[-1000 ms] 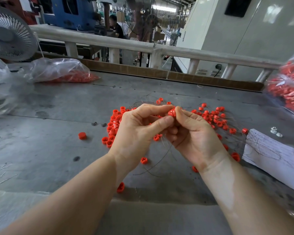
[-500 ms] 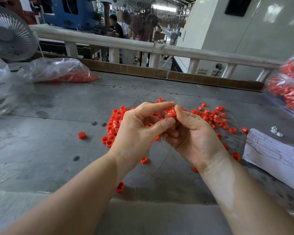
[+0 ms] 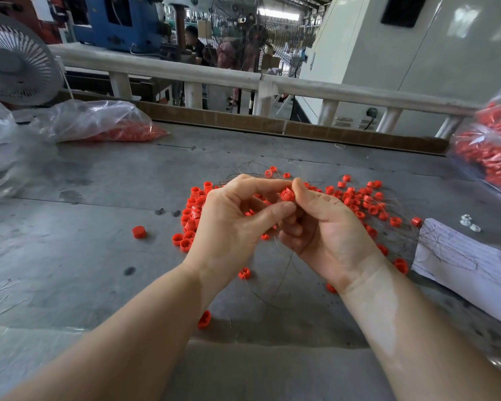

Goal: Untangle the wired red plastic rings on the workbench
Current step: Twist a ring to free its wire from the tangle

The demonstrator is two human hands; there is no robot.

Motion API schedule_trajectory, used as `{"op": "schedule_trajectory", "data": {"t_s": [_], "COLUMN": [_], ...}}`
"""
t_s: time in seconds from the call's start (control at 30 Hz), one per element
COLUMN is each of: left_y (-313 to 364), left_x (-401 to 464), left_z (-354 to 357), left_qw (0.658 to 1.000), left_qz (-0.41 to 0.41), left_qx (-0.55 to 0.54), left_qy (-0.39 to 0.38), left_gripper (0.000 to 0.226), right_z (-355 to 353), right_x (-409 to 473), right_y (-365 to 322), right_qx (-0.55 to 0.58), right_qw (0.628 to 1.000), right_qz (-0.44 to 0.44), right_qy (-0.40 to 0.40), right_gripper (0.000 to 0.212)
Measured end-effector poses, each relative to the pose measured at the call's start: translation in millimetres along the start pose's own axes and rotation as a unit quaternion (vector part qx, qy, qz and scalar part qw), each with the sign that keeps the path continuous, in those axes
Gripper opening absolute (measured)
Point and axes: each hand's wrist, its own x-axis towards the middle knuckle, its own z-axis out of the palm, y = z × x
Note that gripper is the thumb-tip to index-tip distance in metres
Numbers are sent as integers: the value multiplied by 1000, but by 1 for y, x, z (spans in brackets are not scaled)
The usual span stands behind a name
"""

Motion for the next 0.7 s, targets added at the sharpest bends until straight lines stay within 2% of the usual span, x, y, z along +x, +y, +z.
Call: {"op": "schedule_trajectory", "data": {"t_s": [0.2,0.4,0.63,0.7], "left_y": [-2,0,0,0], "left_x": [0,1,1,1], "left_z": [-2,-2,-2,-2], "left_qw": [998,998,997,996], "left_qz": [14,11,20,27], "left_qx": [56,54,78,81], "left_qy": [8,24,-4,-2], "left_gripper": [29,19,21,22], "right_z": [-1,-3,-9,-10], "right_x": [1,1,2,1], "right_y": [1,1,-1,-1], "right_qx": [-1,-16,-74,-62], "right_qw": [1000,1000,997,998], "right_qz": [-5,-11,7,2], "right_qy": [27,19,23,22], "right_gripper": [22,17,35,24]}}
